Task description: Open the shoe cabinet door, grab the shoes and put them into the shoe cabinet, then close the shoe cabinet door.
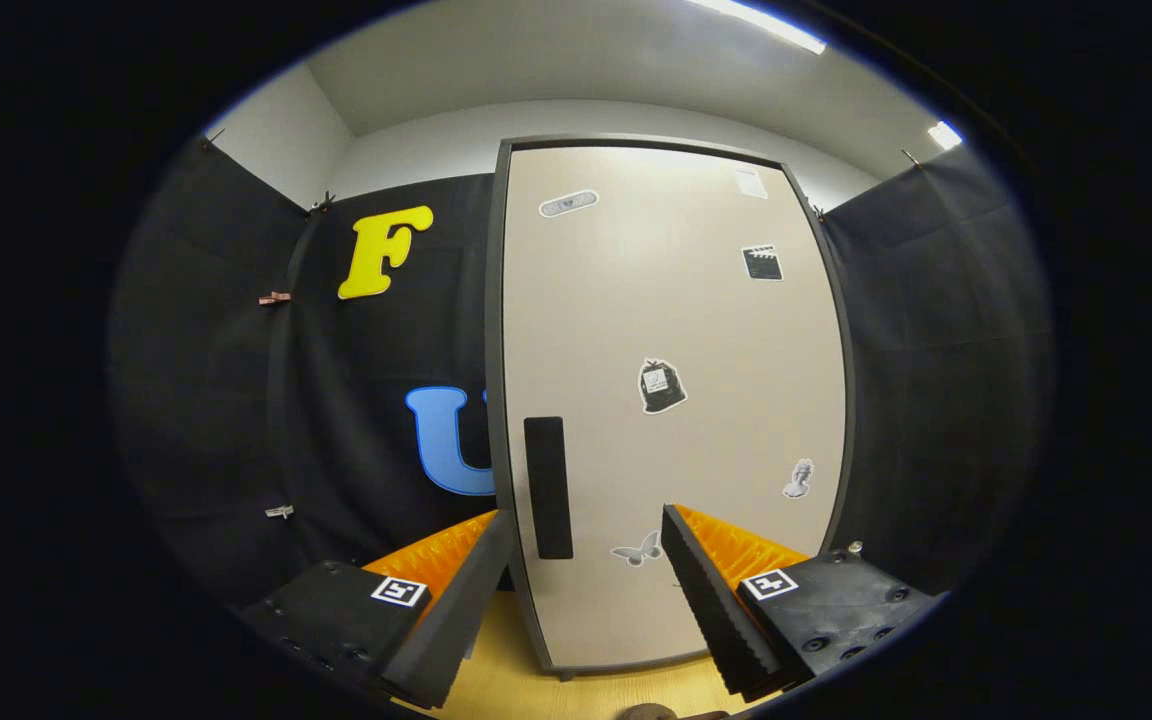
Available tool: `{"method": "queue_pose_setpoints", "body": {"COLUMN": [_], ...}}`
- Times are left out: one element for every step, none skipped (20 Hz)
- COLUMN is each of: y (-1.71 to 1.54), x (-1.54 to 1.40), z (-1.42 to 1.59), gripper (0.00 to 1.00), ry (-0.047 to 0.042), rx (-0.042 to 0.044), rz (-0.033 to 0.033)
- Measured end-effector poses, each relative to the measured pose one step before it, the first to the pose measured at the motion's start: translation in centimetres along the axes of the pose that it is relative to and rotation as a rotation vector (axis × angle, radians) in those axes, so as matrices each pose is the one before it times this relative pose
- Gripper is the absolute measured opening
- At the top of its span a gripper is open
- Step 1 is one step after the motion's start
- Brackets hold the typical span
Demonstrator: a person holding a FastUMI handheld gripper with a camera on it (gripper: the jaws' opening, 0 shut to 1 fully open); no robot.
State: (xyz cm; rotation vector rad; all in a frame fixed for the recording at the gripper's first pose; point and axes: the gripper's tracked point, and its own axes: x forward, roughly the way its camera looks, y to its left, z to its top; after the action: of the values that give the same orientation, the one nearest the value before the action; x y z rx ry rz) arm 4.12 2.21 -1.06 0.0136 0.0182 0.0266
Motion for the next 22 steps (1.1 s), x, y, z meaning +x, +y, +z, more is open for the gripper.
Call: {"method": "queue_pose_setpoints", "body": {"y": [0.142, 0.221, 0.172, 0.127, 0.114, 0.103, 0.175, 0.191, 0.075, 0.077, -0.016, 0.035, 0.038, 0.054, 0.055, 0.061, 0.049, -0.038, 0.053, 0.210, 0.150, 0.085], "x": [0.740, 0.760, 0.863, 0.747, 0.801, 0.799, 0.780, 0.734, 0.732, 0.623, 0.533, 0.480, 0.380, 0.351, 0.341, 0.242, 0.284, 0.338, -0.180, 0.345, 0.119, -0.366], "z": [-0.286, -0.209, -0.253, -0.130, -0.199, -0.211, -0.234, -0.179, -0.154, -0.130, -0.205, -0.132, -0.107, -0.047, -0.154, -0.175, -0.218, -0.144, -0.109, 0.144, -0.134, 0.059], "gripper": [0.98, 0.98, 0.98, 0.98, 0.98, 0.98, 0.98, 0.98, 0.98, 0.97, 0.97, 0.97, 0.97, 0.97, 0.96, 0.95, 0.87, 0.84, 0.73, 0.61, 0.49, 0.45], "ry": [0.00748, 0.00503, 0.00416, 0.00307, 0.00216, 0.00295, 0.00504, 0.00542, 0.00103, 0.00282, 0.00272, 0.00251, -0.00042, -0.00056, 0.00180, 0.00346, 0.00638, 0.00452, 0.00518, -0.00574, -0.00509, -0.00460], "rx": [0.00311, 0.00547, 0.00402, 0.00058, -0.00180, -0.00227, -0.00064, 0.00149, 0.00194, 0.00079, 0.00078, -0.00027, -0.00054, -0.00297, 0.00125, 0.00117, 0.00144, 0.00045, 0.00369, -0.00134, -0.00690, -0.00938], "rz": [-0.00155, 0.00195, 0.00065, 0.00000, -0.00108, 0.00017, 0.00151, 0.00282, 0.00161, -0.00044, -0.00151, -0.00284, -0.00162, -0.00262, 0.00077, -0.00093, -0.00039, -0.00441, 0.00180, 0.00014, 0.00268, -0.00394]}}
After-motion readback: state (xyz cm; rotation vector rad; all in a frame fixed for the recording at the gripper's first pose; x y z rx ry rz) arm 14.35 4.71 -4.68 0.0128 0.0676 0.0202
